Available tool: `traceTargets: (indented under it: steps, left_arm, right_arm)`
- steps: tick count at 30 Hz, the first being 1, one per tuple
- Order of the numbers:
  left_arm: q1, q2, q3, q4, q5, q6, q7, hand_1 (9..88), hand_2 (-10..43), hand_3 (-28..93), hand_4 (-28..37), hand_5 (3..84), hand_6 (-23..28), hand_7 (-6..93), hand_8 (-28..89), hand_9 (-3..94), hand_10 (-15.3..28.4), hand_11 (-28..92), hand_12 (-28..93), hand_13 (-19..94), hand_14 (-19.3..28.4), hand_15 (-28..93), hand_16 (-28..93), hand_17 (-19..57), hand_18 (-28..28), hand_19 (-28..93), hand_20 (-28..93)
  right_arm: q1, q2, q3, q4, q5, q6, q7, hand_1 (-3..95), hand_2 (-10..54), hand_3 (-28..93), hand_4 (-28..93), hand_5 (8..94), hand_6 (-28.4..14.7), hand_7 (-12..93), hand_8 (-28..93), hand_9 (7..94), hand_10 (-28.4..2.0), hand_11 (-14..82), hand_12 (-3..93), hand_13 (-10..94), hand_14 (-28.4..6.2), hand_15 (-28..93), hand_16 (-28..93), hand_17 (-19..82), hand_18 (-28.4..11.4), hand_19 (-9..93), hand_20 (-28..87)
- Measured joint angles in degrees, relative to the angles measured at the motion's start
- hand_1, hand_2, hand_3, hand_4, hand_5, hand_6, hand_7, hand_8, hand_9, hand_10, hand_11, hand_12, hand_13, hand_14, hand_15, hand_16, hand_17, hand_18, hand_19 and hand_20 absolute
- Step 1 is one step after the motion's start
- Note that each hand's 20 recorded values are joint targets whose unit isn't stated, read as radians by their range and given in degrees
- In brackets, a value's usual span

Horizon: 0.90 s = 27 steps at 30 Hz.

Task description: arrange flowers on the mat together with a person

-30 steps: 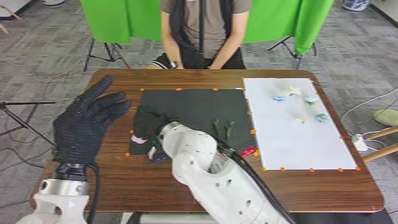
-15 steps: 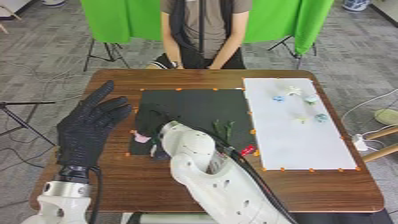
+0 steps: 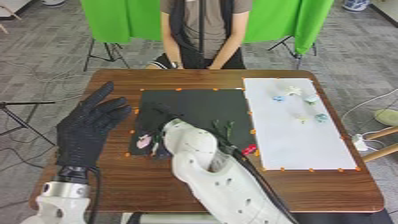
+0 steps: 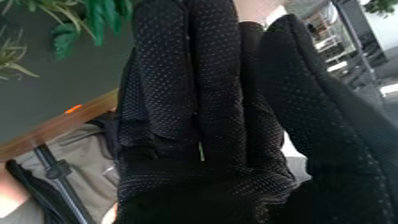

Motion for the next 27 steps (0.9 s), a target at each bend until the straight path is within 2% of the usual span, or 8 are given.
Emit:
traceTargets:
  steps: [3, 4, 6, 7, 10, 15, 20, 27]
  left_arm:
    - [1.1, -0.28, -0.53, -0.08, -0.04, 0.34, -0.01, 22.1, 6.6, 78, -28.2, 39.6, 10.8, 10.2, -8, 41.3, 22.9, 29, 12, 32, 28.4, 54, -10, -2.9, 27.7, 80, -26]
    - [1.3, -0.42, -0.60, -0.08, -0.10, 0.47, -0.04, 22.1, 6.6, 78, -28.2, 39.6, 10.8, 10.2, -8, 41.2, 22.9, 29, 12, 32, 28.4, 54, -10, -3.9, 27.6, 76, -18]
    - [1.6, -0.77, -0.61, 0.04, -0.27, 0.68, -0.20, 22.0, 6.6, 78, -28.2, 39.4, 10.7, 10.3, -8, 40.6, 22.7, 29, 11, 31, 28.4, 53, -10, -4.9, 27.3, 72, -16]
    - [1.7, -0.97, -0.61, 0.15, -0.38, 0.77, -0.33, 22.0, 6.6, 78, -28.2, 39.4, 10.6, 10.3, -8, 40.5, 22.7, 28, 11, 31, 28.4, 53, -10, -5.3, 27.1, 70, -11]
    - [1.8, -1.68, -0.62, 0.56, -0.67, 1.08, -1.06, 21.8, 6.6, 78, -28.3, 39.1, 10.4, 10.1, -8, 40.1, 22.7, 28, 11, 31, 28.4, 53, -10, -5.9, 26.7, 67, -9]
    - [2.8, -2.70, -1.59, 0.59, -0.39, 0.97, -2.51, 21.6, 6.7, 78, -28.3, 38.9, 10.1, 9.7, -8, 38.9, 22.0, 26, 11, 30, 28.3, 51, -10, -6.8, 26.0, 63, -8]
    - [3.1, -3.99, -2.31, 0.58, 1.10, 0.80, -4.55, 21.4, 6.7, 78, -28.3, 38.9, 9.9, 9.5, -8, 38.3, 21.5, 24, 11, 29, 27.4, 46, -9, -7.5, 25.4, 58, -5]
    - [3.1, -4.26, -1.87, 1.24, 0.80, 0.91, -4.39, 21.2, 6.8, 78, -28.3, 38.6, 9.6, 9.3, -8, 36.7, 20.8, 22, 11, 28, 26.2, 43, -9, -7.7, 25.3, 56, -3]
  right_arm:
    - [-1.5, 0.0, 3.4, -3.5, 5.0, -0.9, 1.3, 42.3, -9.5, 81, -28, 67.3, 3.3, 13, -13, 77.9, -12.0, 22.9, 15.8, 68, -10.0, 51, 10, 17, -15.3, 69, 9]
    - [-2.2, 0.0, 4.9, -5.1, 7.7, -1.5, 2.3, 41.9, -9.5, 81, -28, 66.8, 3.0, 13, -13, 76.8, -12.4, 22.4, 15.3, 67, -10.2, 50, 10, 16, -15.3, 69, 9]
    - [-3.6, 0.0, 8.2, -8.5, 14.0, -3.2, 4.7, 40.8, -9.5, 81, -28, 65.9, 2.3, 13, -13, 74.2, -13.1, 21.0, 14.2, 64, -11.4, 48, 9, 15, -15.3, 67, 9]
    - [-4.2, 0.0, 9.9, -10.2, 17.4, -4.2, 6.1, 40.2, -9.5, 81, -28, 65.4, 2.1, 13, -13, 73.4, -13.4, 20.5, 13.9, 64, -11.8, 48, 9, 15, -15.4, 66, 9]
    - [-6.0, 0.1, 15.0, -14.6, 26.8, -6.3, 10.7, 39.6, -9.5, 82, -28, 64.9, 1.8, 13, -13, 71.9, -13.9, 19.6, 13.3, 62, -12.5, 46, 8, 14, -15.5, 65, 9]
    - [-9.6, 3.2, 21.4, -21.4, 39.0, -4.4, 14.9, 38.9, -9.5, 83, -28, 62.1, 1.6, 14, -13, 67.2, -14.2, 16.9, 12.4, 58, -14.2, 43, 8, 12, -15.5, 61, 9]
    - [-15.9, 7.8, 28.6, -26.8, 53.5, 1.6, 12.6, 33.7, -2.5, 85, -28, 56.3, 1.8, 14, -14, 61.2, -15.1, 16.1, 12.3, 52, -16.3, 43, 9, 8, -15.9, 58, 11]
    - [-26.4, 11.5, 40.5, -29.0, 71.6, 0.3, 1.9, 28.9, -0.9, 85, -28, 51.0, 1.8, 14, -14, 55.8, -15.5, 14.3, 11.9, 46, -17.8, 42, 8, 5, -16.7, 53, 13]
